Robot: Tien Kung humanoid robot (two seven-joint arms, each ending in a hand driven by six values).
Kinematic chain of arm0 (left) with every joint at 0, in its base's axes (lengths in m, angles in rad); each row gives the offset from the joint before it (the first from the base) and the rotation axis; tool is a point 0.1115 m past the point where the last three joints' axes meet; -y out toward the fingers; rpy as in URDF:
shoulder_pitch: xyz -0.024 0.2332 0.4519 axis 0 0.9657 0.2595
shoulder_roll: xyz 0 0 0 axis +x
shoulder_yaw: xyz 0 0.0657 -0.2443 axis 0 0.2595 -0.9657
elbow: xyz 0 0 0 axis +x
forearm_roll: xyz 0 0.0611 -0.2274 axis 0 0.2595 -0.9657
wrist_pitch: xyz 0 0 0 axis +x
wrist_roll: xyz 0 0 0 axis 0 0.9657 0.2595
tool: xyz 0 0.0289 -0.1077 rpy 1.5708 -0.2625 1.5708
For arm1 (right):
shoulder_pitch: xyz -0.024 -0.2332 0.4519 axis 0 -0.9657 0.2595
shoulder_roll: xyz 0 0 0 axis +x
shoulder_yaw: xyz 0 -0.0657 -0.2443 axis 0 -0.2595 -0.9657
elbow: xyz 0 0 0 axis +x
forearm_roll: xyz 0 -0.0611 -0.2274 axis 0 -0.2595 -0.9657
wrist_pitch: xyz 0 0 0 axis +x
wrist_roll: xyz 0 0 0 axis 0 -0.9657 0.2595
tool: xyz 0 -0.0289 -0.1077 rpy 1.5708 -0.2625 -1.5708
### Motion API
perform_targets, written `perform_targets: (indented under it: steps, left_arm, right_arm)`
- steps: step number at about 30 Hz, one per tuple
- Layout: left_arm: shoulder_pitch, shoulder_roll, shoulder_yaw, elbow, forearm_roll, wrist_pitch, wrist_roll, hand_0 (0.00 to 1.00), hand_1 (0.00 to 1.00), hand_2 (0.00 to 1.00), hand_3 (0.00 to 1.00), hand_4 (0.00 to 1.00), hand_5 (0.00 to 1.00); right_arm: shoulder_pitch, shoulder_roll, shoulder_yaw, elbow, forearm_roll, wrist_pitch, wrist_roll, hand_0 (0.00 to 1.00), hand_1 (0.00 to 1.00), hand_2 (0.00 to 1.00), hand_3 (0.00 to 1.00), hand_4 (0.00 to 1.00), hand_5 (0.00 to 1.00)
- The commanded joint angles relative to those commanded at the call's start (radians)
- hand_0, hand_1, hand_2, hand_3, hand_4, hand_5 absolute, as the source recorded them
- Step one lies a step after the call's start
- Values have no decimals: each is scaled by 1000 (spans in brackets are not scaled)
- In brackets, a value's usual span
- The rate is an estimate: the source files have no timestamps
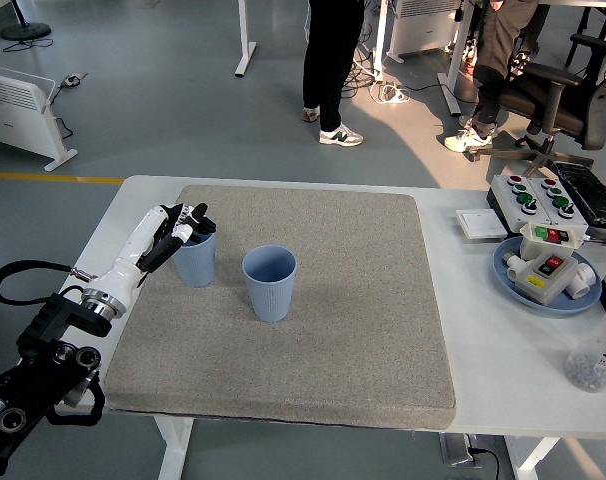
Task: Push cup pick cup insert cup
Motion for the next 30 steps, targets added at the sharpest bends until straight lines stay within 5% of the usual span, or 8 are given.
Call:
perform_targets:
  steps: [4, 5, 10, 11, 19, 28, 29, 30]
  left_arm:
    - [-58, 16, 14, -19, 157, -77, 77, 581, 653, 679, 691, 785, 760]
    - [-85, 20, 32, -13, 203, -116, 102, 851, 871, 935, 881, 855, 642]
    - [-207, 24, 120, 19, 404, -288, 155, 851, 871, 935, 881, 855, 642]
    - [-240, 19, 147, 36, 443, -322, 154, 938, 963, 998, 924, 926, 542]
    - [-427, -43, 306, 132, 559, -509, 157, 942, 967, 998, 954, 942, 447]
    - [-528, -109, 376, 274, 562, -605, 153, 931, 949, 998, 944, 910, 349]
    - [-536, -113, 382, 290, 560, -605, 152, 905, 905, 979, 907, 858, 230]
    - [-547, -120, 393, 310, 552, -613, 152, 905, 905, 979, 907, 858, 230]
  right_arm:
    - [-6, 0, -10, 0, 13, 0, -1, 531, 549, 504, 545, 90, 942]
    - [-8, 0, -14, 0, 17, 1, -2, 531, 549, 504, 545, 90, 941]
    - [-10, 0, -27, 0, 26, 4, -2, 531, 549, 504, 545, 90, 941]
    - [-9, 0, -32, 0, 30, 5, -3, 531, 549, 504, 545, 90, 939]
    - [-6, -2, -51, 0, 38, 11, -4, 531, 549, 504, 545, 90, 939]
    - [2, -6, -67, 0, 39, 16, -5, 531, 549, 504, 545, 90, 937]
    - [2, -6, -67, 0, 37, 17, -5, 531, 549, 504, 545, 90, 937]
    - [3, -7, -66, 0, 34, 18, -5, 531, 549, 504, 545, 90, 937]
